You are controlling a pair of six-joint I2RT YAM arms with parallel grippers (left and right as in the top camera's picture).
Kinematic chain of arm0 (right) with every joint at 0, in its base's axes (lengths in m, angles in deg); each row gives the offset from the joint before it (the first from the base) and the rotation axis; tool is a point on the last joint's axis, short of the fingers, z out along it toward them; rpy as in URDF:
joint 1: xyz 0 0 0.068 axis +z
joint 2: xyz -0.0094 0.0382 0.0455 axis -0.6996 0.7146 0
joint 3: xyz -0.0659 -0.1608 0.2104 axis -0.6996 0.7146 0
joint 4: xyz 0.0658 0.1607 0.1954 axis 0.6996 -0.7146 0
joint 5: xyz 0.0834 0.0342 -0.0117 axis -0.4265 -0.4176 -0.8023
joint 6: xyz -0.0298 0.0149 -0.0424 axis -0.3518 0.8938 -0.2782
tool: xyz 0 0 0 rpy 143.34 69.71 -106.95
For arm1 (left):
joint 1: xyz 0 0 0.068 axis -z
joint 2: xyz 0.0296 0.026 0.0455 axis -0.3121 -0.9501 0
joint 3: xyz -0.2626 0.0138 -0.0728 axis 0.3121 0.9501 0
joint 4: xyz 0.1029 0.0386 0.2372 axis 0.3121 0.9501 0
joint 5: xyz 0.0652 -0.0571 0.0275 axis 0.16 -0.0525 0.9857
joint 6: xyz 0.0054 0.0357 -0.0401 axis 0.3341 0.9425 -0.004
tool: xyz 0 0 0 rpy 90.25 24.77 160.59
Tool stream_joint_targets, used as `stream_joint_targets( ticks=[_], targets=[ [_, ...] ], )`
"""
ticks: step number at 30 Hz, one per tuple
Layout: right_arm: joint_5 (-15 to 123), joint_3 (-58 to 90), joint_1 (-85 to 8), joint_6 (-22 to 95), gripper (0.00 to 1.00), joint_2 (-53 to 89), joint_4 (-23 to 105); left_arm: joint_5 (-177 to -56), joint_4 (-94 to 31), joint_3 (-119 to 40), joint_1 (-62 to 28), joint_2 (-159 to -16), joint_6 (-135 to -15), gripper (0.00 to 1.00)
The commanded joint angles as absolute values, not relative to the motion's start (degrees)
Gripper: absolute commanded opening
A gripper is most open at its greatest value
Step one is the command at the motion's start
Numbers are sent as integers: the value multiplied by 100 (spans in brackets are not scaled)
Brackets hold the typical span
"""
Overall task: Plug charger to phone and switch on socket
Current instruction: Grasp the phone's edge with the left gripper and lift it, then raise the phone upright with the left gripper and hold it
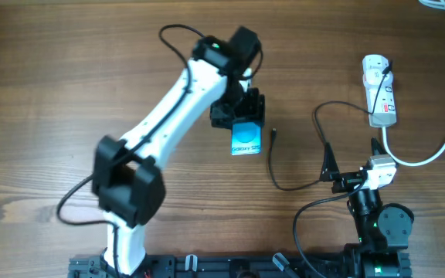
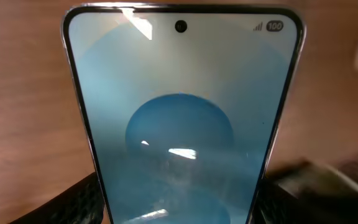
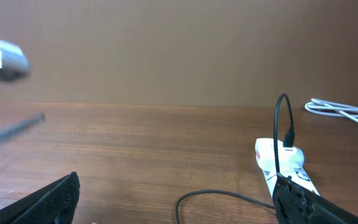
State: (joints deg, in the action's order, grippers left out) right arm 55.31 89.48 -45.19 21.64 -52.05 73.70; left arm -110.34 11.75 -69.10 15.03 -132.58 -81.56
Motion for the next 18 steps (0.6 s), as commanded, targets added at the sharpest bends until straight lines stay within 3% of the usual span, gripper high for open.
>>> stream_joint_targets(
  ticks=[1, 4, 8, 18],
  targets=[
    [5622, 8955, -4488, 2105, 100, -5240, 7392, -13364, 1177, -7059, 1042, -12703, -8128, 70],
    [5622, 8955, -4488, 2105, 100, -5240, 7392, -15591, 1181, -7059, 288, -12517, -8132, 70],
    [5622, 8953, -4488, 2105, 100, -5240, 7392, -17392, 1181, -7059, -407, -12517, -8134, 68],
    [5622, 8953, -4488, 2107, 100, -5240, 7389, -17827, 1184, -7059, -1210, -12517, -9212, 66]
  ],
)
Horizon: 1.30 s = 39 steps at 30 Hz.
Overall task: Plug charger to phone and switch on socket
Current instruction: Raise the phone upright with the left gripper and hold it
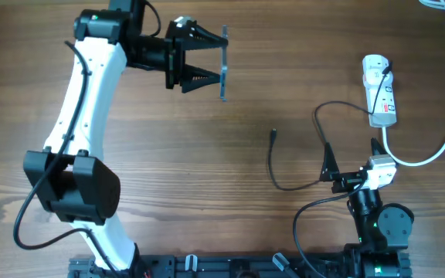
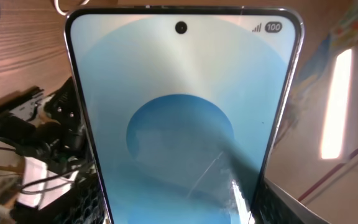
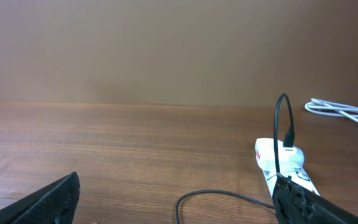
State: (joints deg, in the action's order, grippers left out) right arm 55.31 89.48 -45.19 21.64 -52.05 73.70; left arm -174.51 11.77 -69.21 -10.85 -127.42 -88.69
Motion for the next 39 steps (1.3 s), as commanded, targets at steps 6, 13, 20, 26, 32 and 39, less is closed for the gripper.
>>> stream_joint_targets(
  ticks=[6, 13, 20, 26, 32, 39],
  targets=[
    [5622, 8953, -4488, 2105, 100, -5240, 7392, -17899, 1352, -7059, -1231, -12517, -9400, 67],
    [5622, 8953, -4488, 2105, 100, -5240, 7392, -17899, 1435, -7059, -1231, -12517, -9524, 66],
    [5622, 8953, -4488, 2105, 100, -5240, 7389, -17899, 1435, -7059, -1231, -12517, -9524, 67],
    [5622, 8953, -4488, 2105, 100, -5240, 7392, -17899, 1437, -7059, -1231, -12517, -9524, 67],
    [5622, 8955, -4488, 2105, 100, -5240, 7392, -17899, 1437, -7059, -1231, -12517, -9929, 67],
    [5622, 8955, -4488, 2105, 100, -5240, 7392, -17901, 1437, -7059, -1231, -12517, -9975, 66]
  ],
)
